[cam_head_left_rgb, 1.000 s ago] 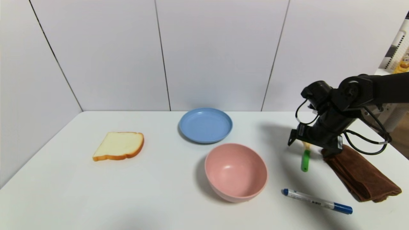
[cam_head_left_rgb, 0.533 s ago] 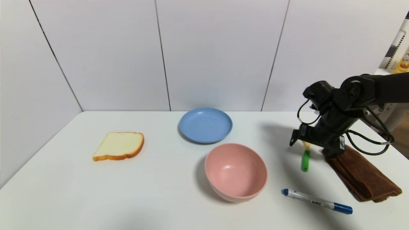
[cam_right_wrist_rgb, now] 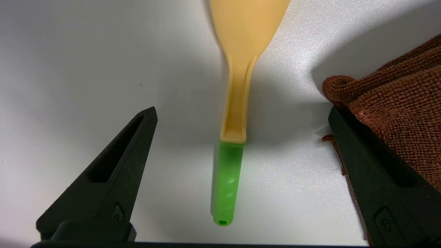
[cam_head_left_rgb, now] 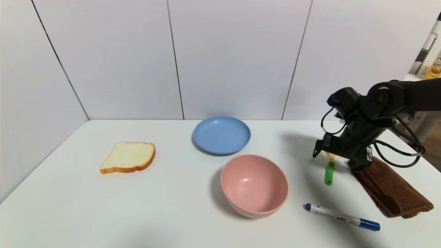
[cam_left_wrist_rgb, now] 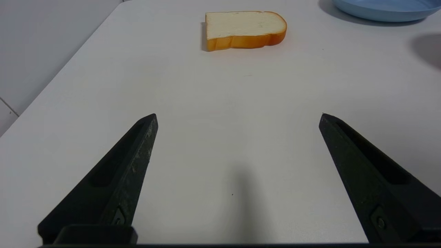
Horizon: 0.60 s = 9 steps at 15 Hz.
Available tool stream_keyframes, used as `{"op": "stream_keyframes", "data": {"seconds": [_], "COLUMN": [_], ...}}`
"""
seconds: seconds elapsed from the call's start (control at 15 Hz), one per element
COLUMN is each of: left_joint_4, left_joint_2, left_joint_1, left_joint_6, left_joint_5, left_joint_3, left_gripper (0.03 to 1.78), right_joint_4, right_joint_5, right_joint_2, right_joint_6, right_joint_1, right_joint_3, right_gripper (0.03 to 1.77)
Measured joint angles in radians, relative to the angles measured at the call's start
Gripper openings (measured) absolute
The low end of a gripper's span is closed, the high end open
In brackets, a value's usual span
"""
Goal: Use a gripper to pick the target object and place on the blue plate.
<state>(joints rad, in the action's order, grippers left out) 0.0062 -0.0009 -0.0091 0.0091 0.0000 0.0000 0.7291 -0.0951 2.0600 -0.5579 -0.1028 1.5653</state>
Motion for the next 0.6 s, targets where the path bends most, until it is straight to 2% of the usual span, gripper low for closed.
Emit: {"op": "stream_keyframes", "data": {"seconds": [0.2, 0.47, 0.53, 0.6], "left_joint_4": [0.0, 0.0, 0.0, 0.0], "left_joint_2": [0.0, 0.0, 0.0, 0.0], "left_joint_1": [0.0, 0.0, 0.0, 0.0], "left_joint_6": [0.0, 0.0, 0.0, 0.0], "left_joint_5": [0.0, 0.0, 0.0, 0.0], "left_joint_3": [0.0, 0.0, 0.0, 0.0], "left_gripper": [1.69, 1.69, 1.69, 1.69], "right_joint_4": [0.003, 0.028, 0.029, 0.028], "right_joint_5": [0.002, 0.002, 0.003, 0.003], "right_joint_2": [-0.001, -0.003, -0.003, -0.003], "right_joint_6": [-0.002, -0.001, -0.001, -0.001], "right_joint_1": [-0.002, -0.003, -0.003, -0.003], "right_joint_3": [-0.004, -0.014, -0.014, -0.017], "right_gripper": [1.16, 0.74, 0.3, 0.14]}}
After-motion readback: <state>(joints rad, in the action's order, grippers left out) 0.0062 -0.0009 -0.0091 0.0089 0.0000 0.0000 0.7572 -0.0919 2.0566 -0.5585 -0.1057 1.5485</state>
